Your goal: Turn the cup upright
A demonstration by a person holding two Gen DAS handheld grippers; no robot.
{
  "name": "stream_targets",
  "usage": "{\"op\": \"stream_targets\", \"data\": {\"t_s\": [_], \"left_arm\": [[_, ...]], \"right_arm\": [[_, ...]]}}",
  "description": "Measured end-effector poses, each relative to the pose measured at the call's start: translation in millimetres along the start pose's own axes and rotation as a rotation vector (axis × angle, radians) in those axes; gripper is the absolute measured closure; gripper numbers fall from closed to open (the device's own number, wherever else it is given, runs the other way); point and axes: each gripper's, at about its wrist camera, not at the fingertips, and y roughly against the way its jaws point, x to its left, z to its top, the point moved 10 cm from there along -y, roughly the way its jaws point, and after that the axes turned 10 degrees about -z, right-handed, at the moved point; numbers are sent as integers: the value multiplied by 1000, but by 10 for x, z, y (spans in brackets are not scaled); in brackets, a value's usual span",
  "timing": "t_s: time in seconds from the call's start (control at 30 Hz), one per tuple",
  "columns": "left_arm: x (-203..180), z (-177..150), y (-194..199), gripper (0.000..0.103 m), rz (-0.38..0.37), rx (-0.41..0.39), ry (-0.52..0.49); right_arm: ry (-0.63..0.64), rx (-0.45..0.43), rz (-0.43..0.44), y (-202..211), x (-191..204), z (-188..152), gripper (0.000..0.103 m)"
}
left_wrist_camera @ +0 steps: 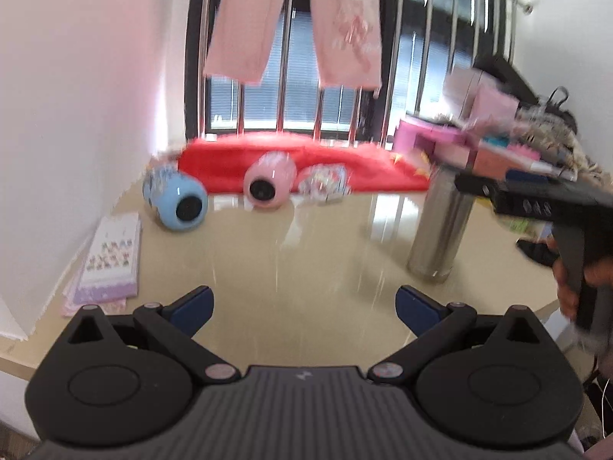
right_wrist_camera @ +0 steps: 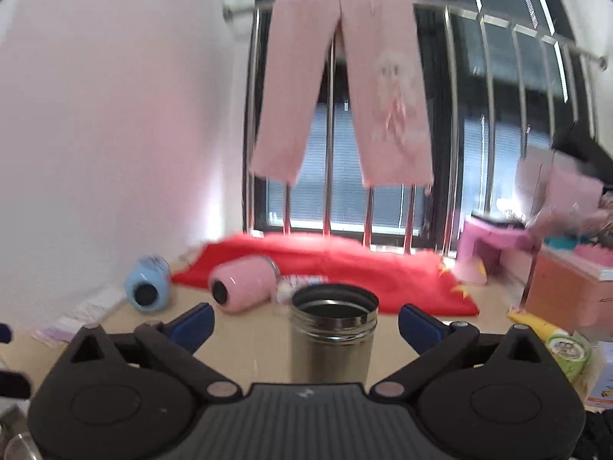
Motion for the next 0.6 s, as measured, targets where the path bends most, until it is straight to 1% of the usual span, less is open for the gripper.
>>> {"op": "stream_targets", "data": {"t_s": [0.07, 0.17, 0.23, 0.37, 0.43, 0.5, 0.6], "left_arm": [[-87, 41, 168, 0, 4, -42, -16], [-252, 68, 461, 0, -5, -112, -37], [-368, 65, 666, 0, -9, -156, -52], [-532, 13, 1013, 0, -16, -209, -66], [-604, -2, 1193, 0, -19, -244, -67], [-675, -3, 1365, 0, -20, -278, -75], [-748, -18, 1596, 0, -17, -320, -66]], "right_arm": [[-21, -35, 7, 308, 43, 46, 0], [-74, -61, 26, 792, 96, 70, 0], [-89, -83, 17, 1107, 114, 75, 0], [-112, -104, 15, 1629, 151, 86, 0], [-99, -108, 9, 1843, 177, 93, 0], [-85, -131, 2, 2082, 201, 131, 0], [-62, -156, -1, 2318, 256, 194, 0]]}}
